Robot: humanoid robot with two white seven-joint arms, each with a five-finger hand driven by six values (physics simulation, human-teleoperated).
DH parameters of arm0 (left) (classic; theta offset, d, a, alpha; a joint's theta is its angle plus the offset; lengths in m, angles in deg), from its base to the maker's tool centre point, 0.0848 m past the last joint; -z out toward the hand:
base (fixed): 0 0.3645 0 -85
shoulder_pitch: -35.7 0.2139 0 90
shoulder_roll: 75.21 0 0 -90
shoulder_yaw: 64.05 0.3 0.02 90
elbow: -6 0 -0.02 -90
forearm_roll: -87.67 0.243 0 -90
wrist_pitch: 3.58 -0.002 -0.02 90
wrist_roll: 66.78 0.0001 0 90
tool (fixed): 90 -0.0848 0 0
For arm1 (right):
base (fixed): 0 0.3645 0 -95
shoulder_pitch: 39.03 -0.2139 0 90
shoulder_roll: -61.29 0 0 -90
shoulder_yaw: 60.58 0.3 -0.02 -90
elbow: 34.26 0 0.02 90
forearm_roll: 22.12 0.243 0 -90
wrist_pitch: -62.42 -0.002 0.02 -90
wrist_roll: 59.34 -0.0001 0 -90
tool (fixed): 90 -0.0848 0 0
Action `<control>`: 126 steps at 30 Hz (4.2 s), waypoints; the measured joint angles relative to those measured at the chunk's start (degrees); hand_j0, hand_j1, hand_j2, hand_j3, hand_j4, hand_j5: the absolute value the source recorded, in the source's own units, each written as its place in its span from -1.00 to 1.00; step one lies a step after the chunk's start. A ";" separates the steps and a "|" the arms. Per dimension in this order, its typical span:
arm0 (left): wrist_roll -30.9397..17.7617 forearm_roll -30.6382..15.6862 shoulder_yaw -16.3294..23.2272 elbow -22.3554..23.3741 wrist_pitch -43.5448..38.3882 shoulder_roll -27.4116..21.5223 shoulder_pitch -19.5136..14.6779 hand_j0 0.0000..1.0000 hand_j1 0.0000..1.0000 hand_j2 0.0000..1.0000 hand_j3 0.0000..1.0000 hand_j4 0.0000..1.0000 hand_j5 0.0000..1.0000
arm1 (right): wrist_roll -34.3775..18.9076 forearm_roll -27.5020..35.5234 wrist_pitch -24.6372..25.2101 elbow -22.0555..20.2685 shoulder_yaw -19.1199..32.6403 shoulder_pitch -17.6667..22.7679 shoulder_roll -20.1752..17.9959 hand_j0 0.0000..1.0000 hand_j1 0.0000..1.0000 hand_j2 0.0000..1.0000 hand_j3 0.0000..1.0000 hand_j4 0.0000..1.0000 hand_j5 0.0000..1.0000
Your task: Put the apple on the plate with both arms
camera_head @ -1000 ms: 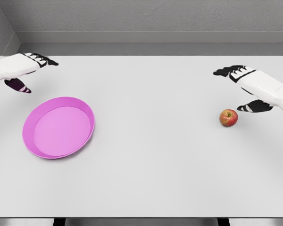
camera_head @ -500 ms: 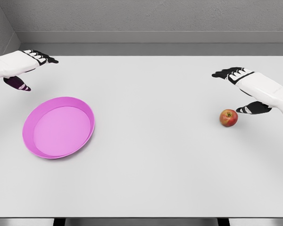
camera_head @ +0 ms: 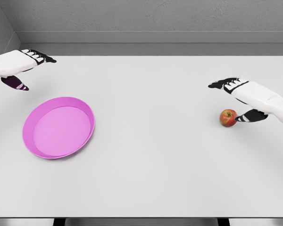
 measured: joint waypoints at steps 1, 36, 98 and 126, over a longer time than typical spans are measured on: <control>0.00 -0.02 0.00 -0.01 0.00 -0.05 0.00 1.00 1.00 1.00 1.00 1.00 1.00 | -1.74 0.00 0.29 0.05 -0.28 -0.09 0.05 1.00 1.00 1.00 1.00 1.00 1.00; -0.01 0.44 0.00 -0.76 0.00 0.38 0.79 1.00 1.00 1.00 1.00 1.00 1.00 | -20.66 -0.43 16.62 8.28 -10.27 -12.66 5.70 1.00 1.00 1.00 1.00 1.00 1.00; 0.03 0.08 -1.86 -3.25 0.00 -1.59 2.46 1.00 1.00 1.00 1.00 1.00 1.00 | -20.66 -0.37 15.82 3.37 -11.89 -15.21 5.67 -0.02 -0.02 -0.02 -0.02 -0.02 -0.02; 0.84 -0.36 -2.52 -4.33 -0.01 -0.81 2.46 1.00 1.00 1.00 1.00 1.00 1.00 | -20.67 -0.15 9.81 -0.20 -11.54 -17.49 13.41 -0.09 -0.09 -0.09 -0.09 -0.09 -0.09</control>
